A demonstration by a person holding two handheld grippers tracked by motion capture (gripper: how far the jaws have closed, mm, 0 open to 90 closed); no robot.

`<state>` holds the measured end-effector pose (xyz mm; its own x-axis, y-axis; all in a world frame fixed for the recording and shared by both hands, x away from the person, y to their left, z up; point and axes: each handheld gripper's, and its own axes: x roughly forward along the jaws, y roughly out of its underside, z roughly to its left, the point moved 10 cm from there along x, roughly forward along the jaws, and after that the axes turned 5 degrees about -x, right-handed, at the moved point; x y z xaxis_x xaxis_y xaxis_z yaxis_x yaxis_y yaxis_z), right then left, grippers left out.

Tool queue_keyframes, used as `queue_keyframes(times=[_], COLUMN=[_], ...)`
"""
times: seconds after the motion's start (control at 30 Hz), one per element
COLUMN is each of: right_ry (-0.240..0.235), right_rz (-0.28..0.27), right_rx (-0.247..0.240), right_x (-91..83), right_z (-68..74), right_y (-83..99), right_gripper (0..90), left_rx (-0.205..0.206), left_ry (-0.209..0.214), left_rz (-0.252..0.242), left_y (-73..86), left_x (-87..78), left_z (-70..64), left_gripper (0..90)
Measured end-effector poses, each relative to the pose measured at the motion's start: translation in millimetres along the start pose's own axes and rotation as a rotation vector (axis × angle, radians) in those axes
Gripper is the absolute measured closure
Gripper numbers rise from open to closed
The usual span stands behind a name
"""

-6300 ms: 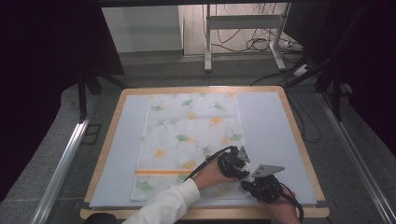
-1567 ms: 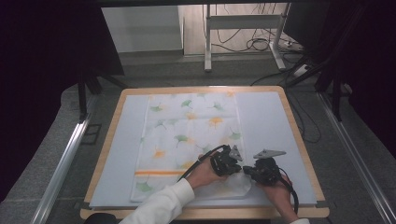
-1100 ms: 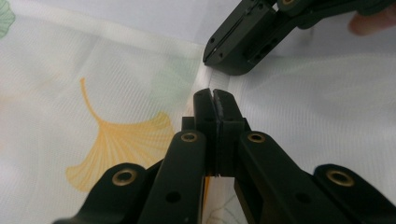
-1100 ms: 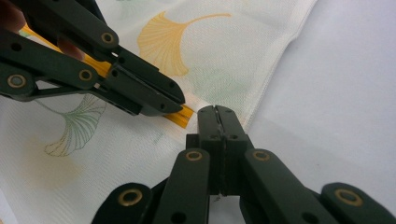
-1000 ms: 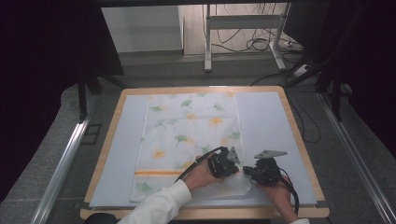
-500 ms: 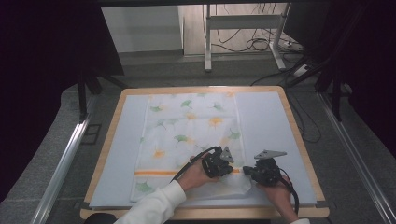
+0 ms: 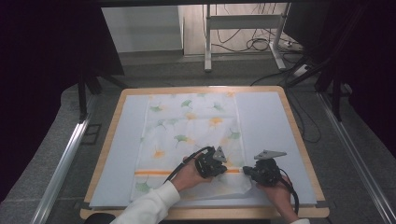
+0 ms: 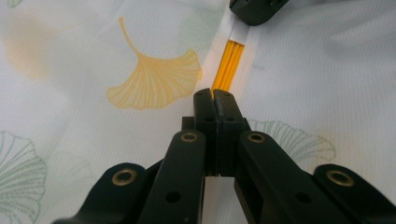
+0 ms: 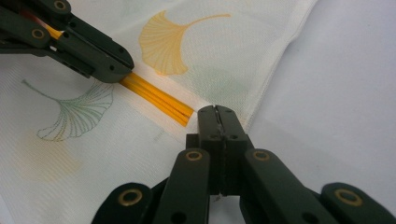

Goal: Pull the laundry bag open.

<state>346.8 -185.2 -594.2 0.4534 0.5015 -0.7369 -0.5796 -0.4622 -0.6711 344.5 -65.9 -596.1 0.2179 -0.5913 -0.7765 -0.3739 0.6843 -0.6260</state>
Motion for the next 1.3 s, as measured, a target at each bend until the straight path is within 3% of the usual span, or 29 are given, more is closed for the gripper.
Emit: queue_keyframes(times=[1.17,1.3], right_ry=[0.004,0.005], right_rz=[0.001,0.002], right_rx=[-0.008,-0.011], right_x=[-0.4,-0.3], right_z=[1.0,1.0], right_y=[0.4,0.3], right_gripper=[89.9,89.9], left_rx=[-0.045,-0.067], left_ry=[-0.034,-0.031], left_rz=[-0.002,-0.009], left_y=[23.1,26.6], left_x=[-18.9,-21.4], left_z=[8.1,9.1], left_gripper=[90.0,90.0])
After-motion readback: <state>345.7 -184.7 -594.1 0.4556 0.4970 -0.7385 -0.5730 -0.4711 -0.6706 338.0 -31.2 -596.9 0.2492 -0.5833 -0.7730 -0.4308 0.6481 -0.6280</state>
